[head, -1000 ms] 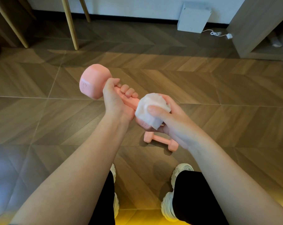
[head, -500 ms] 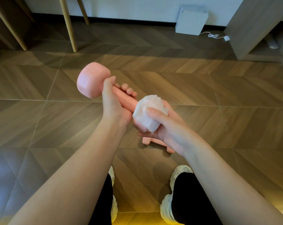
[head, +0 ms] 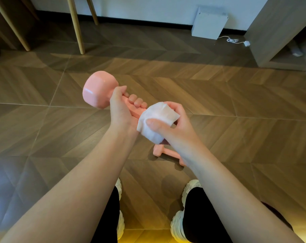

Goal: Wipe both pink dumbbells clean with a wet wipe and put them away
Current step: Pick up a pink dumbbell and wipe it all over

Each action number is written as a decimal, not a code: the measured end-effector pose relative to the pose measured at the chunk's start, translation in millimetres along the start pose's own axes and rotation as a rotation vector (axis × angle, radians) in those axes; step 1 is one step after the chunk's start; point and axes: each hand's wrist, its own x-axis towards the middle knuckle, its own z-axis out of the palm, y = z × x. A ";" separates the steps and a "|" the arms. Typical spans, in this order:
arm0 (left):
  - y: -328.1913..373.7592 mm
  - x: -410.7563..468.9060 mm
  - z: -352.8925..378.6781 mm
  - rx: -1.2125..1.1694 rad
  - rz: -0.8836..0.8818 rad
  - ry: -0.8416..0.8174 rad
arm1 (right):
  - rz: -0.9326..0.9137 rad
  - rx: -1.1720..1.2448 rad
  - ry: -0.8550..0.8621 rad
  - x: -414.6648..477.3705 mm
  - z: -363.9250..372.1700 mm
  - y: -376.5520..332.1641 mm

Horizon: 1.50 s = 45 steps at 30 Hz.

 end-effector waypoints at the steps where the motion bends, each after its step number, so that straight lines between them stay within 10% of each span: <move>1: -1.5 -1.0 0.9 0.005 -0.003 -0.002 | 0.012 0.001 0.036 0.9 0.9 0.5; 16: 1.6 -1.4 2.7 -0.006 0.021 -0.011 | 0.033 -0.044 -0.036 1.5 -5.5 -2.1; 22: 3.4 -4.6 2.3 -0.002 0.050 -0.040 | 0.202 0.304 -0.253 -0.6 -14.9 -5.9; 45: -0.3 -6.9 4.9 0.010 -0.007 0.005 | 0.026 -0.005 0.011 2.2 -2.7 2.3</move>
